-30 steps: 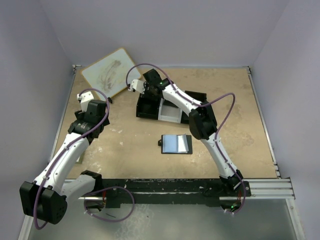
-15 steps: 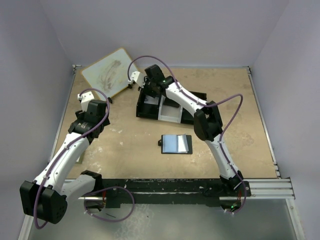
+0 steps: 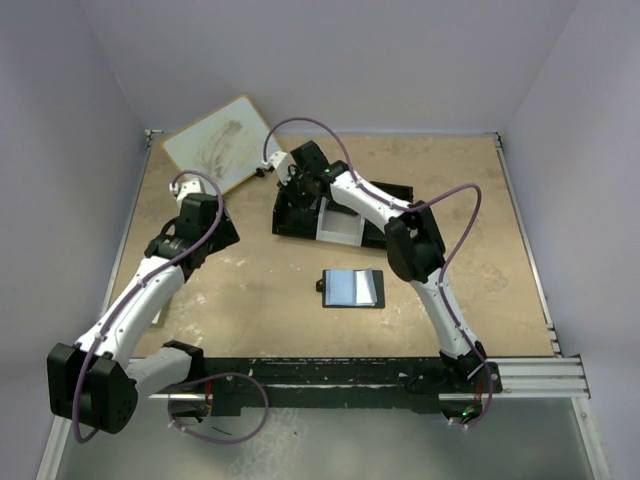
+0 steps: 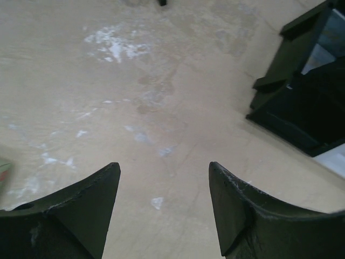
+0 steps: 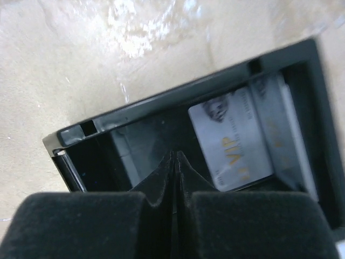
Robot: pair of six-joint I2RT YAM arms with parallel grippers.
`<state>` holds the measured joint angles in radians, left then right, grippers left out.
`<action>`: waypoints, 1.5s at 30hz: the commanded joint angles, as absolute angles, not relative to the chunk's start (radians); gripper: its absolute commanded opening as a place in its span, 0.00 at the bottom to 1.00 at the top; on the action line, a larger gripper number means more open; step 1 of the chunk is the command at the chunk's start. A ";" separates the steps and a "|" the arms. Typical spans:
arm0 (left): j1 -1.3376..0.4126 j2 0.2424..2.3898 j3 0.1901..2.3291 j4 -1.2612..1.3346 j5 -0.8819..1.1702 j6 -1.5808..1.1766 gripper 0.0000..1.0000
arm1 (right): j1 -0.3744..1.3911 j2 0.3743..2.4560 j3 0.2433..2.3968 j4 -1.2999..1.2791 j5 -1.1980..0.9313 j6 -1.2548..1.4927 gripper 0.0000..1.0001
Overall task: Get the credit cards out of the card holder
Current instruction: Place the credit card in the storage box.
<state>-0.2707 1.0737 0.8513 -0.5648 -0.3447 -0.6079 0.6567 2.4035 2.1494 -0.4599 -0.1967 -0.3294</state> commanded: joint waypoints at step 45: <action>-0.500 1.064 0.653 -0.168 -0.131 -0.885 0.63 | 0.681 1.554 1.224 -0.026 0.114 0.370 0.38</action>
